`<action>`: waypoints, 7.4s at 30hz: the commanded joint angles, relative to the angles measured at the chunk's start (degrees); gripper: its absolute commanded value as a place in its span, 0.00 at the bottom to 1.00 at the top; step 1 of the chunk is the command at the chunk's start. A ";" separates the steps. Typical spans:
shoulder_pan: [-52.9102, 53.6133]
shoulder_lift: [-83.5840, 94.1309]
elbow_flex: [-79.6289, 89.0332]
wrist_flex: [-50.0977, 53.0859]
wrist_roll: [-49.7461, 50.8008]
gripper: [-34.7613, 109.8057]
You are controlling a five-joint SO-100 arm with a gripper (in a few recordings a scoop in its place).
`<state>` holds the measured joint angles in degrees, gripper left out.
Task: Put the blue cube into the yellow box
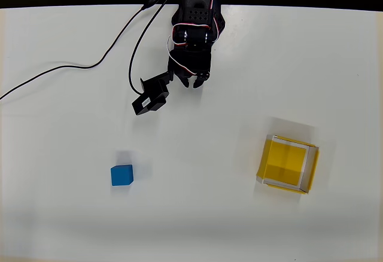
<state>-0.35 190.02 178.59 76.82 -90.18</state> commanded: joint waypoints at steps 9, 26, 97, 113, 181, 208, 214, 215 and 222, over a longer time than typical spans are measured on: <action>-0.88 1.67 1.58 0.97 -1.05 0.28; -1.41 1.67 1.58 0.97 -1.41 0.28; 31.20 -92.11 -44.03 -99.84 -7.91 0.57; 27.33 -117.69 -62.40 -111.01 -8.26 0.57; -32.43 -78.40 -48.34 -109.51 -13.10 0.36; -32.52 -101.69 -62.49 -98.35 -0.18 0.35; -34.89 -104.15 -63.28 -98.09 0.44 0.36; -35.24 -104.59 -63.54 -98.17 0.53 0.36; -36.39 -107.93 -64.78 -99.40 0.62 0.36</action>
<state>-35.60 79.63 120.41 -20.65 -89.21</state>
